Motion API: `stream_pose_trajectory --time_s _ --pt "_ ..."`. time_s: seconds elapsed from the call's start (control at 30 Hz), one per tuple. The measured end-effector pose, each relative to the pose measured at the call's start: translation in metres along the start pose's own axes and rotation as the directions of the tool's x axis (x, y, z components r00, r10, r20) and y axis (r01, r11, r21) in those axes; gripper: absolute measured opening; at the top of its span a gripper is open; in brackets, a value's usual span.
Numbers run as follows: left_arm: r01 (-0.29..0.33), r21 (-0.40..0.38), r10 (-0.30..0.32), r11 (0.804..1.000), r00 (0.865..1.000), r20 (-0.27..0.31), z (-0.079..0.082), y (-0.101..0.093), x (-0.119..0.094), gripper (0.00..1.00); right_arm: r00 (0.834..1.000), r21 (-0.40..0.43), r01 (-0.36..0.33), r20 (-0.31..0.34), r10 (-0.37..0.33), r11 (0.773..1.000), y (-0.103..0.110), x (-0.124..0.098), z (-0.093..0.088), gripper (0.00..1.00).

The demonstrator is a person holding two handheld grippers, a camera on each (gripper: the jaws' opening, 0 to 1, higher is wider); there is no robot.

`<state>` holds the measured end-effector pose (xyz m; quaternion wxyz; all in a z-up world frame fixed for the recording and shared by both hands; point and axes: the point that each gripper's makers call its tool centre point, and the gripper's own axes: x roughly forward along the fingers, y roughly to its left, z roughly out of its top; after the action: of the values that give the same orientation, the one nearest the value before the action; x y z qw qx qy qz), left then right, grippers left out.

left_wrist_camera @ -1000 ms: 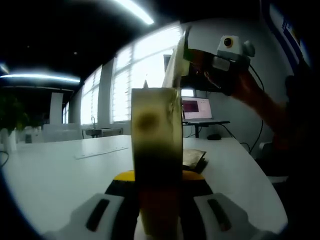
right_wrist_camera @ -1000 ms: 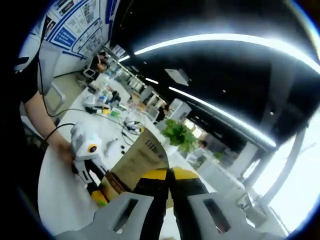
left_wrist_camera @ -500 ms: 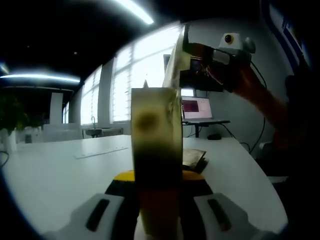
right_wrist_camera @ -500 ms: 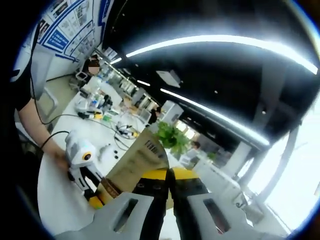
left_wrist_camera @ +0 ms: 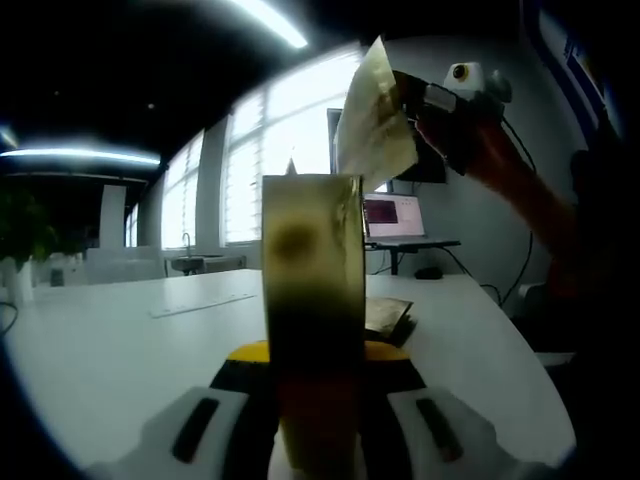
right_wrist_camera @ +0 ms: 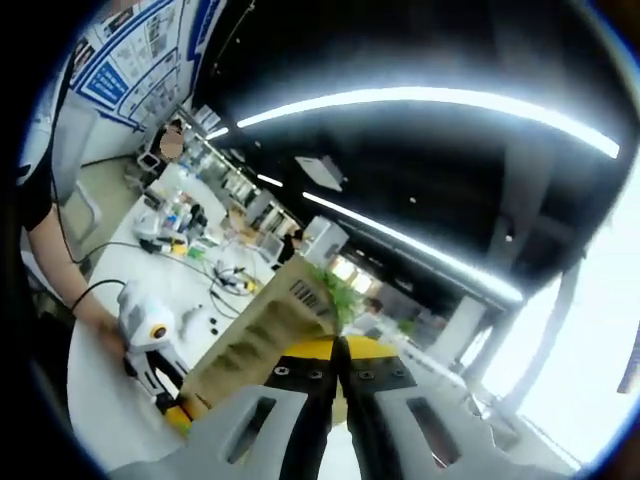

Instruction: Extract single mask from mask box in order stack masks on table

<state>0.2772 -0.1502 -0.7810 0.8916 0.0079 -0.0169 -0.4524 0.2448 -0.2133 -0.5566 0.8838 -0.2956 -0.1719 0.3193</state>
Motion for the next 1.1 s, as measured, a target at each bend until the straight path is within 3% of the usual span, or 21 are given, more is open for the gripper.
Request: stream_pose_trajectory --time_s 0.13,0.33,0.57,0.9,1.1 --pt "0.001 -0.001 -0.001 1.000 1.000 0.000 0.000 0.000 0.000 0.31 1.000 -0.032 0.024 -0.007 -0.024 0.999 -0.004 -0.004 0.002 0.00" --pt "0.003 -0.001 -0.003 1.000 1.000 0.001 0.000 0.000 0.000 0.31 0.996 0.000 0.090 -0.001 -0.090 0.996 -0.016 -0.010 0.007 0.00" --pt "0.003 -0.005 -0.003 1.000 1.000 0.000 0.000 0.000 0.000 0.31 0.992 0.036 0.122 0.006 -0.122 0.992 -0.020 -0.013 0.010 0.00" --pt "0.004 -0.008 -0.004 1.000 1.000 -0.003 -0.001 0.000 0.000 0.31 0.982 0.049 0.170 -0.087 -0.166 0.984 -0.029 -0.034 -0.025 0.00" --pt "0.004 -0.006 -0.004 1.000 1.000 -0.005 -0.002 0.000 0.000 0.31 0.974 0.100 0.199 -0.130 -0.186 0.975 -0.037 -0.043 -0.044 0.00"
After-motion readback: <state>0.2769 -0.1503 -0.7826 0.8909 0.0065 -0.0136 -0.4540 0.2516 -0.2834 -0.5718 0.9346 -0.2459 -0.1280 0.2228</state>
